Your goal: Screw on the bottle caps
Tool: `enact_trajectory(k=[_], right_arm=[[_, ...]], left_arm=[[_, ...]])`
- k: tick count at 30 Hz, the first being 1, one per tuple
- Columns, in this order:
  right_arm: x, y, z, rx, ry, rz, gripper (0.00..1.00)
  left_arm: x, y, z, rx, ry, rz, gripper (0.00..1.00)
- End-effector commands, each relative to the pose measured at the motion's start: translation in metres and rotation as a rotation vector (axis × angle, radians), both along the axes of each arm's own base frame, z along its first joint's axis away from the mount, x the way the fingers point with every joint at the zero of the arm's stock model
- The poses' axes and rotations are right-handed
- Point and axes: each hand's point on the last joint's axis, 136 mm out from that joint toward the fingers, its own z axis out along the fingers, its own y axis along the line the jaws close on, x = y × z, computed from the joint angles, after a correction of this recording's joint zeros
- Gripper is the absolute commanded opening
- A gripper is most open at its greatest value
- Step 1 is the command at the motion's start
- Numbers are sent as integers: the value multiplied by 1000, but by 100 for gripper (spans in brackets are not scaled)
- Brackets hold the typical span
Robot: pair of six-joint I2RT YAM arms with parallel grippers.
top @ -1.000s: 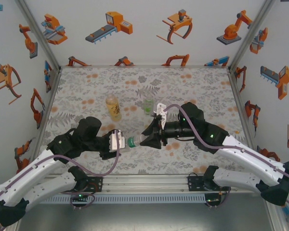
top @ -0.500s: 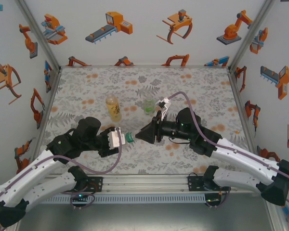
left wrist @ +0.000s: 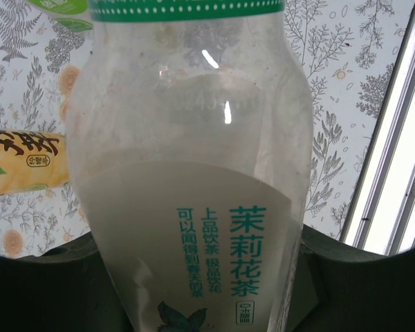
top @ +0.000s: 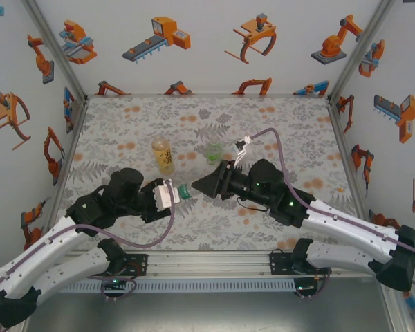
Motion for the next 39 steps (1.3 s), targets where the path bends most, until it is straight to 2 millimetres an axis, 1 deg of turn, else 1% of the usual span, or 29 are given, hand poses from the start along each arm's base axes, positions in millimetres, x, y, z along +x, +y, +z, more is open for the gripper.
enact_trajectory(k=[1, 5, 9, 12, 16, 20, 22, 25, 28, 33, 35, 39], right_arm=[[10, -3, -13, -28, 62, -92, 0], [14, -6, -13, -16, 71, -141, 0], [16, -4, -11, 21, 84, -165, 0], [14, 4, -8, 20, 84, -134, 1], [7, 9, 2, -39, 32, -73, 29], [0, 1, 13, -93, -42, -34, 47], [-3, -5, 20, -113, -86, -27, 60], [-8, -15, 31, -137, -163, -19, 69], [-13, -23, 45, -146, -251, 4, 71], [-33, -29, 66, -181, -431, 109, 71], [-43, -31, 71, -206, -505, 166, 70], [-73, -32, 75, -259, -706, 352, 69]], left_arm=[[1, -21, 35, -132, -87, -69, 0], [7, -18, 35, -120, -98, -32, 0], [15, -14, 36, -112, -120, 14, 0], [10, -16, 37, -125, -114, -12, 0], [-5, -22, 40, -158, -91, -95, 0], [-14, -25, 41, -177, -77, -147, 0], [-18, -27, 41, -182, -67, -169, 0], [-24, -29, 42, -190, -55, -199, 0], [-30, -30, 42, -200, -41, -234, 0], [-41, -33, 41, -211, -10, -294, 0], [-44, -34, 41, -213, 5, -312, 0], [-50, -36, 39, -211, 34, -347, 0]])
